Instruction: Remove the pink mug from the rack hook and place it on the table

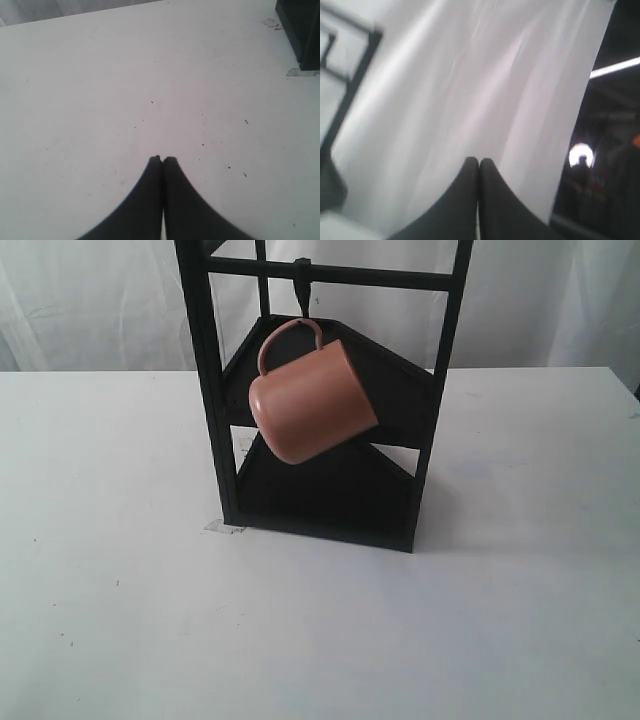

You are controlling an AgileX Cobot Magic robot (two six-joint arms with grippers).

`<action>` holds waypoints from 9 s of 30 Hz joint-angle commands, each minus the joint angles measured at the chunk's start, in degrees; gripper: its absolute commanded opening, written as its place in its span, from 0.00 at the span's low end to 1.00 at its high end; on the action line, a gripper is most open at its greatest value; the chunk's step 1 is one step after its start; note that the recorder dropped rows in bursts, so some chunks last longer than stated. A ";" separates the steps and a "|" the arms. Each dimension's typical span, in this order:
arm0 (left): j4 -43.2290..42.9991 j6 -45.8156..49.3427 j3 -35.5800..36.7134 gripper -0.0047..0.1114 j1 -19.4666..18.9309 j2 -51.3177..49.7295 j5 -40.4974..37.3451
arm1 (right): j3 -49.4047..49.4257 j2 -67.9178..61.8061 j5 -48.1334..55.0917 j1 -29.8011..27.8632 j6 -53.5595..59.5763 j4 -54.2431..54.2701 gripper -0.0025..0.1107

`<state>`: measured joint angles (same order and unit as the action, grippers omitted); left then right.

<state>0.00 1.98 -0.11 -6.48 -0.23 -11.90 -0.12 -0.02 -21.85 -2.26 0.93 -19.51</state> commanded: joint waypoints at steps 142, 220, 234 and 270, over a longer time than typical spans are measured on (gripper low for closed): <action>0.32 -0.06 0.11 0.04 0.43 0.23 0.30 | -58.14 -85.57 63.37 21.89 89.05 92.19 0.40; 0.32 -0.06 0.11 0.04 0.43 0.23 0.30 | -58.15 -79.78 71.35 21.89 87.51 102.07 0.02; 0.32 -0.06 0.11 0.04 0.43 0.23 0.30 | -58.15 -70.79 76.66 21.89 89.47 101.45 0.02; 0.32 -0.06 0.11 0.04 0.43 0.23 0.30 | -34.16 -44.95 75.88 21.89 58.11 74.04 0.02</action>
<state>0.00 1.98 -0.11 -6.48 -0.23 -11.85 -32.75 -45.51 53.30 19.59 62.98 53.65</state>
